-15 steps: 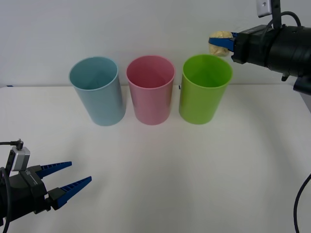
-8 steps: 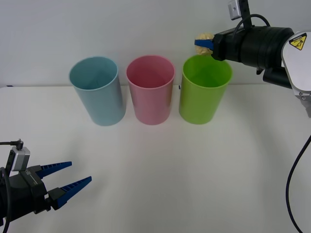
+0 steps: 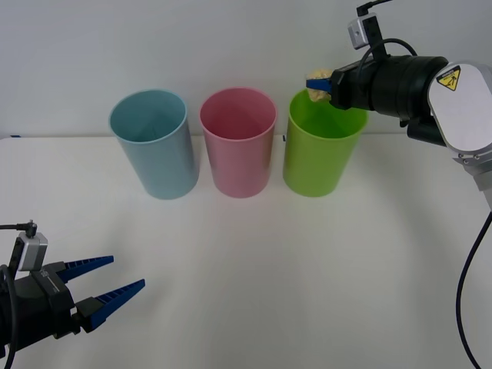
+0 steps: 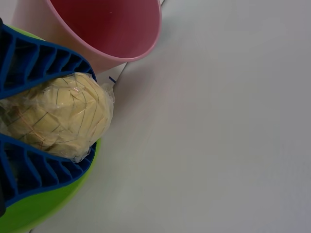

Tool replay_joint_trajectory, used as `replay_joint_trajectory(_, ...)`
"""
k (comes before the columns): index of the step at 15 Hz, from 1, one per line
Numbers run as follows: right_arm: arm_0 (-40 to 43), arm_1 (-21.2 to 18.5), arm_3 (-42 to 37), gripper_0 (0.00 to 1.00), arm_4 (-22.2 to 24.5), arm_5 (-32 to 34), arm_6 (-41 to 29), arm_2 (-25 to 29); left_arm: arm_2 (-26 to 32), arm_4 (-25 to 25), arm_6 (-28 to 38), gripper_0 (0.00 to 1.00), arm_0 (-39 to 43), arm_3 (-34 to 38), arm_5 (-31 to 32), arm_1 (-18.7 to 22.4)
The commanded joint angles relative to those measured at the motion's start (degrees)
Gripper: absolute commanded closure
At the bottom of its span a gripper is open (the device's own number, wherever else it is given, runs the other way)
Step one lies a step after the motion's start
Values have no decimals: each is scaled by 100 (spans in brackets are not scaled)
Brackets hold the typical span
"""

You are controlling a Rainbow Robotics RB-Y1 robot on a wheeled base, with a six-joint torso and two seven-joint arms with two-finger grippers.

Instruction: Put cans in the blue bin and PET bottles in the pink bin and trash in the green bin.

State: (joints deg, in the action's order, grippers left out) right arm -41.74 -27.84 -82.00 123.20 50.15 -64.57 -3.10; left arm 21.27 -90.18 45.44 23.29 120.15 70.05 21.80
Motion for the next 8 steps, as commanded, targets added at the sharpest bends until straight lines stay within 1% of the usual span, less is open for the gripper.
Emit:
replay_joint_trajectory(1, 17, -2, 0, 100, 161, 3, -29, -15, 0, 0, 0, 0, 0, 0, 0, 0)
replay_joint_trajectory(7, 52, -2, 0, 99, 319, 118, -56, -24, 0, 0, 0, 0, 0, 0, 0, 0)
replay_joint_trajectory(8, 52, -2, 0, 92, 319, 118, -47, -24, 0, 0, 0, 0, 0, 0, 0, 0)
